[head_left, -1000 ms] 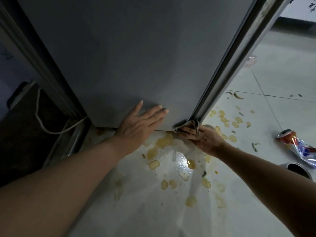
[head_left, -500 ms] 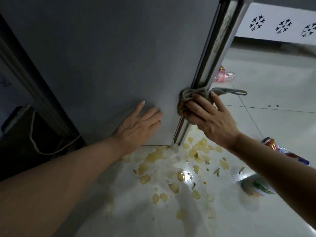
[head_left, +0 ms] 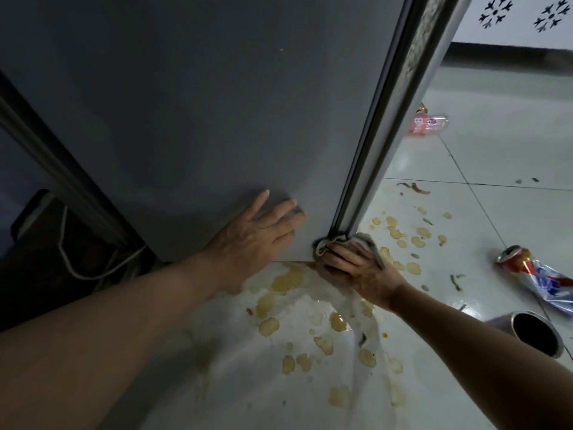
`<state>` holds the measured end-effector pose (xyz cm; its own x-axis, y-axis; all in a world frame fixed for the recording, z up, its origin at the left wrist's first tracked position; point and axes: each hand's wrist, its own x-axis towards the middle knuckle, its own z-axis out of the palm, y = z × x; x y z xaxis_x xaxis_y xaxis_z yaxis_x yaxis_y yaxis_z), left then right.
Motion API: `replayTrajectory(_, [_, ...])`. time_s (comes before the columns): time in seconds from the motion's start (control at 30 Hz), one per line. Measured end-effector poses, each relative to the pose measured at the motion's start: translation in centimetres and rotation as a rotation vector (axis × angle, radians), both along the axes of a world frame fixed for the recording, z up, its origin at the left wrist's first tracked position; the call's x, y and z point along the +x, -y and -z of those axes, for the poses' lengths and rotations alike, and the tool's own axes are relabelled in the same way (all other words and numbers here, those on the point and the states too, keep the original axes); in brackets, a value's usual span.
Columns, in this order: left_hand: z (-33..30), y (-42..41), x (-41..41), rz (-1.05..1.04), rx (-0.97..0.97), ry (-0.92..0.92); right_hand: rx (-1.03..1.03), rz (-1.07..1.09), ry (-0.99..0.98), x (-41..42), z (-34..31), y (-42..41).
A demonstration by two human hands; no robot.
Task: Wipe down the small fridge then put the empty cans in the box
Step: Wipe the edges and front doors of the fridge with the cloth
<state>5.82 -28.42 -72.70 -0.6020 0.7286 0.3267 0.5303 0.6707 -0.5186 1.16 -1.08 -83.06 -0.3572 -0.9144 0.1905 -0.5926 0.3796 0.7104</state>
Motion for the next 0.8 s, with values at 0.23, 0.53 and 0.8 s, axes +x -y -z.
replayTrajectory(0.23, [-1.1,-0.5,0.3,-0.018,-0.026,-0.002,0.088,-0.067,0.025,-0.8,-4.1,0.6])
replayTrajectory(0.53, [-6.1,-1.7,1.6,-0.202,-0.062,0.060,-0.344,0.009,0.121,1.1,-11.1,2.0])
replayTrajectory(0.8, [-13.4,-3.0,1.9,-0.098,0.250,-0.095,-0.921,0.122,0.256,6.0,-18.7,2.5])
